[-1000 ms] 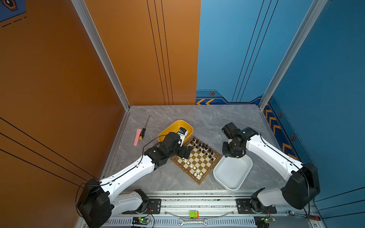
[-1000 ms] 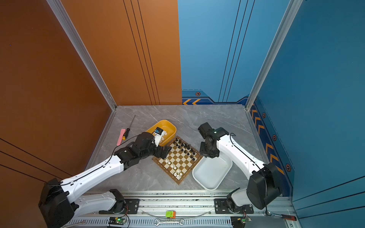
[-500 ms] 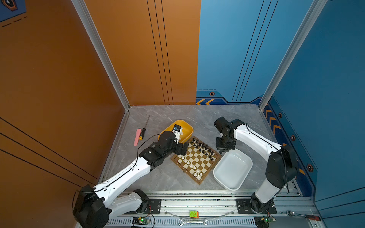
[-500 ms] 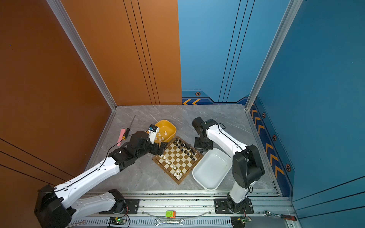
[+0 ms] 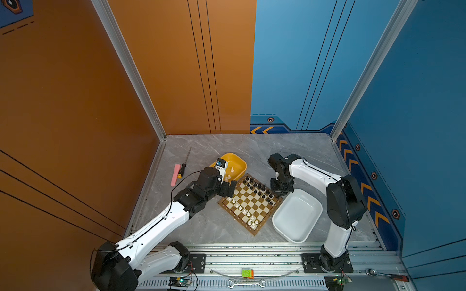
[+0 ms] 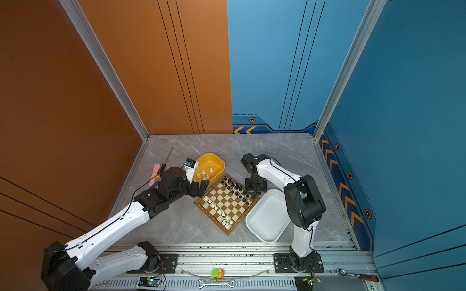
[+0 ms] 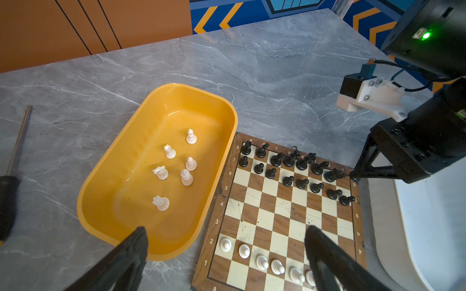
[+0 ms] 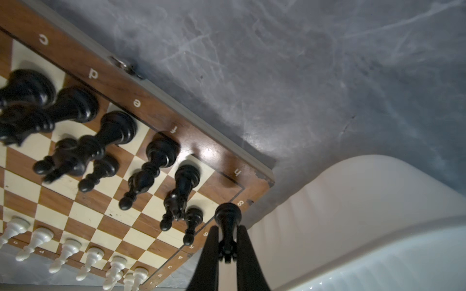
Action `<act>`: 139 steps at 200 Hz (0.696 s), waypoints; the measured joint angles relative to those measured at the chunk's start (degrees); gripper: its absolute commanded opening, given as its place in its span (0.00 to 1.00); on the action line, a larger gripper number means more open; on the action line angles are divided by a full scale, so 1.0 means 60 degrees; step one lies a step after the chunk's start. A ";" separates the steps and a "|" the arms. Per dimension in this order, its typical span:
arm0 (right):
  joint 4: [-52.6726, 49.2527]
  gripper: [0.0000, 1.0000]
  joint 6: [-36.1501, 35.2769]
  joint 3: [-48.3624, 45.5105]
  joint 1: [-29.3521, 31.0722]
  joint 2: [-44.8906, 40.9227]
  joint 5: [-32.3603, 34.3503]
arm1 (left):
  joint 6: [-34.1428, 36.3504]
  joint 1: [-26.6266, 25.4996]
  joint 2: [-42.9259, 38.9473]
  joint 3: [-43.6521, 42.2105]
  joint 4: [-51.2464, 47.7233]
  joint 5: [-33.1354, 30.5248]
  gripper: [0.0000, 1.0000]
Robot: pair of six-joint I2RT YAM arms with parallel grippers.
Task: Set up the chess pieces on the board
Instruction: 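Carry the last black piece with the right gripper toward the board's far rank, then lower the black piece onto its far-rank square and open the right gripper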
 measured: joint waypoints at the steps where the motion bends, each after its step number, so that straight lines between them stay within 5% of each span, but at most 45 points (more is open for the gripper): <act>1: 0.0004 0.07 -0.0004 0.0000 0.0000 0.0007 0.0000 | 0.0000 0.0000 0.0000 0.0000 0.0000 0.0000 0.98; 139: 0.0197 0.09 -0.0208 0.0000 0.0000 0.0382 -0.0182 | -0.0004 0.0062 -0.0018 0.0000 -0.0073 -0.0004 0.98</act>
